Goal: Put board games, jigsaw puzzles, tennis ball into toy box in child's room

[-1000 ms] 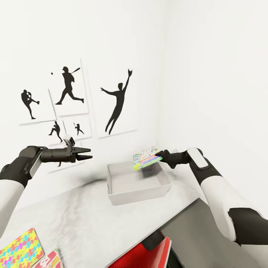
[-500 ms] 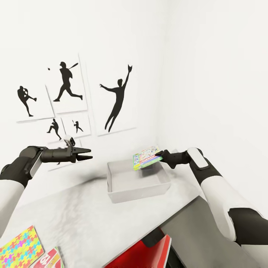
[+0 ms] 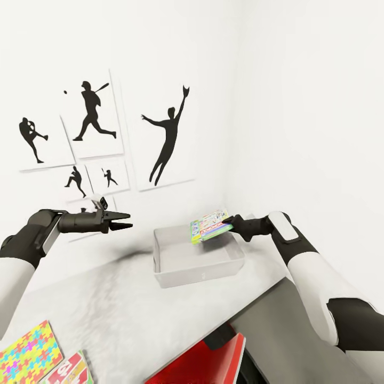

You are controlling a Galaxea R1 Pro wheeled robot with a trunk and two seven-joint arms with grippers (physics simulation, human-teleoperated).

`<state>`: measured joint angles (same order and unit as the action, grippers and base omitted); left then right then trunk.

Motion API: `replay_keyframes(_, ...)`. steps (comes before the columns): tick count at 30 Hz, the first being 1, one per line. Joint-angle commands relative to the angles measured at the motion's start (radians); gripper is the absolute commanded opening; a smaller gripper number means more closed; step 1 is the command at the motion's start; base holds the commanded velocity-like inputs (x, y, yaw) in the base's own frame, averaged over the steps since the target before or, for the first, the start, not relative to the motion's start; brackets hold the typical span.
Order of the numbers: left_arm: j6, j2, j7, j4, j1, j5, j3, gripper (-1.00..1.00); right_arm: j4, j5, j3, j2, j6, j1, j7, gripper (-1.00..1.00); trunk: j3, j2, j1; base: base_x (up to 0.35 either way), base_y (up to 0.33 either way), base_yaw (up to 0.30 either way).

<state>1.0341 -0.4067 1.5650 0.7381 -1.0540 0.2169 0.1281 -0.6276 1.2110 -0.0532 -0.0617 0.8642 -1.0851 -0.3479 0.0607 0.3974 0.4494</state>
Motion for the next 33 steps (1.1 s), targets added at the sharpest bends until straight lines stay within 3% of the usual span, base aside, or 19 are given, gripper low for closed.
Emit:
replay_keyframes(1,0.011,-0.001,0.006,0.000,-0.001,0.000,0.004,1.00,-0.001,0.012,-0.005,-0.001,-0.001,-0.001,-0.010,-1.00,0.004,0.003,0.001,0.000,0.000,0.000)
replay_keyframes(33,0.012,-0.003,0.006,0.000,-0.004,0.002,-0.004,1.00,-0.003,0.013,-0.004,0.002,0.009,-0.026,-0.010,-1.00,0.057,0.003,0.001,0.000,0.000,0.000)
